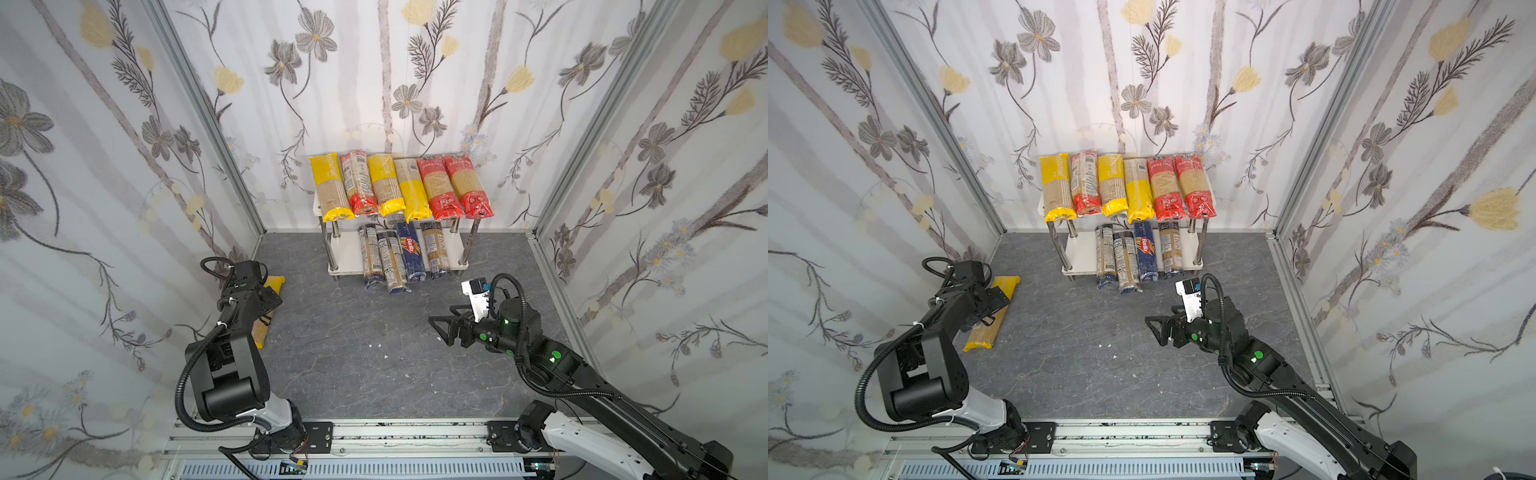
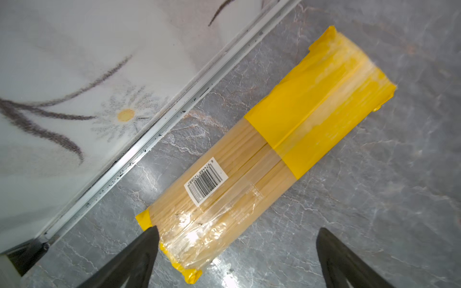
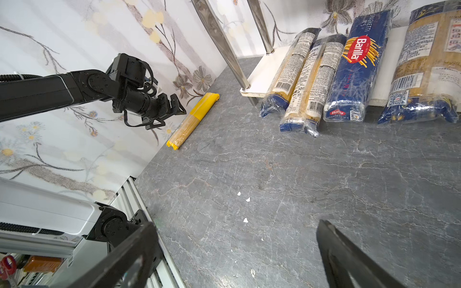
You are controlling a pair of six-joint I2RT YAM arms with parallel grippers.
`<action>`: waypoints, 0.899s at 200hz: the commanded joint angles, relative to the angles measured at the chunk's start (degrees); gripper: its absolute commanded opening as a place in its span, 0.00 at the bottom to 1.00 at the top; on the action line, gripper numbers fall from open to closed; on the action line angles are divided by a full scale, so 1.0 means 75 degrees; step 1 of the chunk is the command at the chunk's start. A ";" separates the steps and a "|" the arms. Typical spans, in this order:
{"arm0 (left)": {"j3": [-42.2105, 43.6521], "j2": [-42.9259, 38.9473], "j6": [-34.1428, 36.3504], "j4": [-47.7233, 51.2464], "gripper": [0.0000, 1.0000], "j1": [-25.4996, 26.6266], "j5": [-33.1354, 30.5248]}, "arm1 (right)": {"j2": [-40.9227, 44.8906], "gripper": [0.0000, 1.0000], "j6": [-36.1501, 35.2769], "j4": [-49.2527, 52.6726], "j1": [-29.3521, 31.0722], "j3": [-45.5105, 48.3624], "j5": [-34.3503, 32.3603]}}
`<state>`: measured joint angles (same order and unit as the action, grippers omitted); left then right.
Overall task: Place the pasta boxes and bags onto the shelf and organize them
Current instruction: 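Close the left gripper on the end of the yellow-banded pack, then lift the yellow-banded pack upright with the left gripper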
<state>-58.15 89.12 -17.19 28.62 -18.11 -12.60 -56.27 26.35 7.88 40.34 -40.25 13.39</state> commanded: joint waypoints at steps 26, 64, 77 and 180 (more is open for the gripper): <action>-0.0102 0.0363 0.1132 0.0075 1.00 -0.0046 -0.0498 | -0.0339 1.00 -0.0381 -0.0032 -0.0446 -0.0285 0.0643; -0.0108 0.0936 0.1255 -0.0031 1.00 -0.0136 -0.0535 | -0.0633 1.00 -0.0552 0.0011 -0.0758 -0.0567 0.0896; -0.0115 0.1114 0.1254 -0.0031 1.00 -0.0174 -0.0584 | -0.0708 1.00 -0.0571 0.0009 -0.0819 -0.0633 0.0955; -0.0133 0.1873 0.0981 -0.0032 0.98 -0.0301 -0.0470 | -0.0294 1.00 -0.0701 0.0195 -0.1178 -0.0565 0.0934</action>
<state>-59.44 101.67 -9.04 27.09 -20.18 -15.09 -59.48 22.00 9.67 31.99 -44.77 20.25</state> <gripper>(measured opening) 0.997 0.996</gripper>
